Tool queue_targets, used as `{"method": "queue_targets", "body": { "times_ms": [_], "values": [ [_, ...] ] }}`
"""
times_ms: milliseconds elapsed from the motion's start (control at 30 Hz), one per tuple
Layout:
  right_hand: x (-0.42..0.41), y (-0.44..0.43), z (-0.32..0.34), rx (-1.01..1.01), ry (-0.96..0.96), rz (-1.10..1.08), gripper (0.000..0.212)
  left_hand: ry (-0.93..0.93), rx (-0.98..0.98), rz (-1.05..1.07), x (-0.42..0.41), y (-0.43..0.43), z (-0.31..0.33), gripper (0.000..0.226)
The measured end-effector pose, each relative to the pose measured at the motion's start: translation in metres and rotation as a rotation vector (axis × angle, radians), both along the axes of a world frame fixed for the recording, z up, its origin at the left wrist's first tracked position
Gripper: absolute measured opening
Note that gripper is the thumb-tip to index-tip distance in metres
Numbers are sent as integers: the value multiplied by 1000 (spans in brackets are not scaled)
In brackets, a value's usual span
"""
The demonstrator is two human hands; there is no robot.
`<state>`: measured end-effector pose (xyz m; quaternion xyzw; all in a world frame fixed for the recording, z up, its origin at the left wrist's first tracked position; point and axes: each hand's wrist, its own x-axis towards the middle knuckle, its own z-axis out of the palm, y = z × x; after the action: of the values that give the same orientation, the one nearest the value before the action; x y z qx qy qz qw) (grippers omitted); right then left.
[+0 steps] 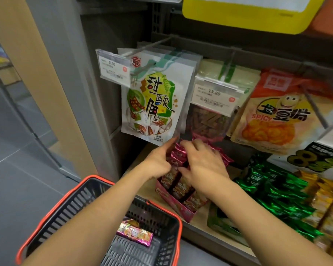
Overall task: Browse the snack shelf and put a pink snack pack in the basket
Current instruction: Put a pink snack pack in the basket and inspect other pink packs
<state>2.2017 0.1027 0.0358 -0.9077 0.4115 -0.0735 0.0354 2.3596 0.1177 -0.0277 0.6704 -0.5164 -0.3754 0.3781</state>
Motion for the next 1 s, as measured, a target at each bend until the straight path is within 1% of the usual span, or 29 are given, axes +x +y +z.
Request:
{"method": "queue_targets", "body": {
  "times_ms": [33,100,167,233,300,367,433,500,533,600,667,700,767,800,833,867,933,1000],
  "values": [
    [-6,0,2,-11,1,-55,78,33,-2,40,1,2,-4,74],
    [-18,-1,1,63,87,-158,87,43,44,113,8,7,-15,52],
    [-26,-1,-5,166,190,-194,92,-70,126,153,13,16,-28,42],
    [-30,-2,-9,228,185,-169,92,-240,252,90,11,25,-41,50],
    [-32,-3,-9,265,134,-109,94,-328,355,-10,6,29,-53,54],
    [-37,-5,-6,290,98,-54,99,-352,369,-30,1,29,-57,54],
    [-44,-9,-1,322,76,-22,101,-427,334,0,-1,28,-57,48],
    [-52,-11,6,332,92,-1,102,-524,309,-11,-4,30,-57,45],
    [-56,-11,10,309,122,8,103,-539,307,-21,-7,31,-58,44],
    [-64,-9,18,215,195,18,105,-539,323,-42,-13,36,-56,39],
    [-74,-7,26,122,249,-6,107,-546,352,-83,-15,39,-53,42],
    [-80,-6,28,105,276,-32,107,-543,371,-114,-13,40,-48,50],
    [-92,-8,30,129,354,-103,109,-478,377,-175,-7,41,-35,88],
    [-96,-9,29,154,399,-136,110,-419,348,-182,-4,41,-25,104],
    [-99,-9,27,172,439,-155,109,-357,292,-175,-1,41,-14,114],
    [-100,-9,25,184,464,-160,108,-290,223,-164,0,40,-2,118],
    [-98,-10,18,232,462,-157,111,-169,96,-164,-7,37,18,118],
    [-93,-13,14,366,357,-208,118,-98,23,-182,-25,31,32,105]
  ]
}}
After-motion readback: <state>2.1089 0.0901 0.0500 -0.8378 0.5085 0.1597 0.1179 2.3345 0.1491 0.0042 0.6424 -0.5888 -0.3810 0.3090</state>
